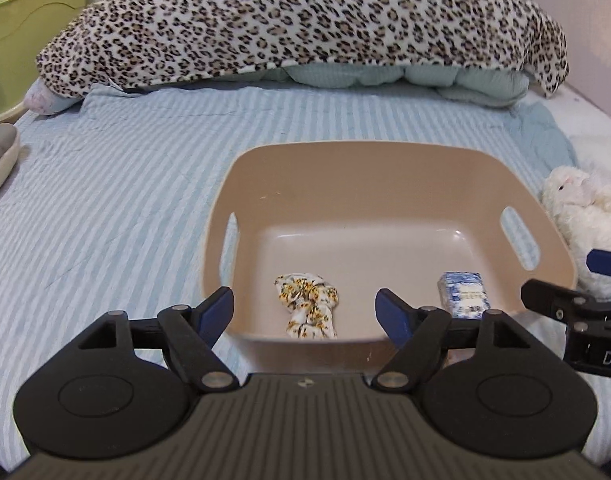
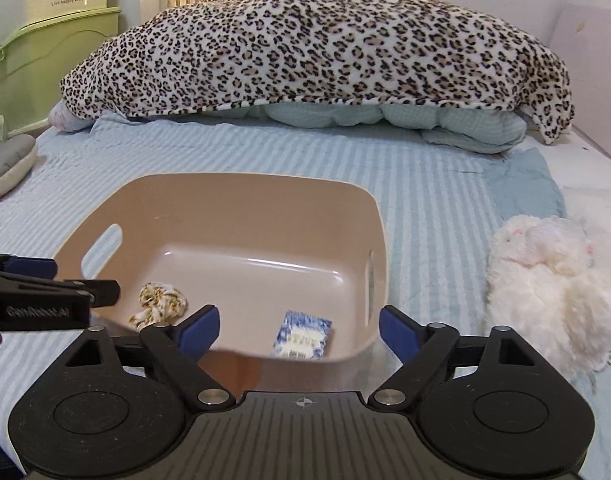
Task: Organize objects
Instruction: 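Carry both items over the basket and open both grippers to drop them, then grasp the black square object with the left gripper while the right grasps the purple box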
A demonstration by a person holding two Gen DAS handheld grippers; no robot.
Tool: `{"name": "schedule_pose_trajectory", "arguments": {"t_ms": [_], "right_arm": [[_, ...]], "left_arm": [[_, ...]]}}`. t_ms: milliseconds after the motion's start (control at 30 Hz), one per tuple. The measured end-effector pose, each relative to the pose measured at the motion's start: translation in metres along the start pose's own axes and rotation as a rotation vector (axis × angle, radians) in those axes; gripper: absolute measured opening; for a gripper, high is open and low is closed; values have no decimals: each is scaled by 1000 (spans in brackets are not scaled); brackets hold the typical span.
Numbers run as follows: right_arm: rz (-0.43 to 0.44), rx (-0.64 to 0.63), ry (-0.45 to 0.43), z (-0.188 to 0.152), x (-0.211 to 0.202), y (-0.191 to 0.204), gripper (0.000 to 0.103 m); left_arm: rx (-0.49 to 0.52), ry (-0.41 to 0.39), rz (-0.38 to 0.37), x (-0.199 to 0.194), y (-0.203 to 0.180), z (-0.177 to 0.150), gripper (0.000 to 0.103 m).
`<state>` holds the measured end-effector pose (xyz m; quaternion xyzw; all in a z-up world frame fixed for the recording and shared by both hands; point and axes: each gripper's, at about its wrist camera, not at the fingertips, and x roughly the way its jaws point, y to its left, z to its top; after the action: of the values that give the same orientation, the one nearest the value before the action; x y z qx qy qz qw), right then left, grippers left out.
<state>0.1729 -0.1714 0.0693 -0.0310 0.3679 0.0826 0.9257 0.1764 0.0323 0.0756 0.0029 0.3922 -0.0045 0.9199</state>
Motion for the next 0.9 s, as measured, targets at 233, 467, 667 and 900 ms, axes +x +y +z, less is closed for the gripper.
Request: {"name": "schedule_pose_trajectory", "arguments": {"t_ms": [233, 467, 667, 900], "right_arm": [[3, -12, 15, -22, -31, 7, 98], [5, -19, 66, -54, -40, 14, 99], [26, 10, 123, -78, -34, 14, 99], [24, -16, 187, -99, -18, 23, 99]], "left_arm": [[-9, -16, 19, -37, 7, -22, 87], [29, 49, 49, -39, 10, -57, 87], [21, 135, 43, -23, 17, -85, 87], [33, 200, 62, -2, 18, -109, 87]]}}
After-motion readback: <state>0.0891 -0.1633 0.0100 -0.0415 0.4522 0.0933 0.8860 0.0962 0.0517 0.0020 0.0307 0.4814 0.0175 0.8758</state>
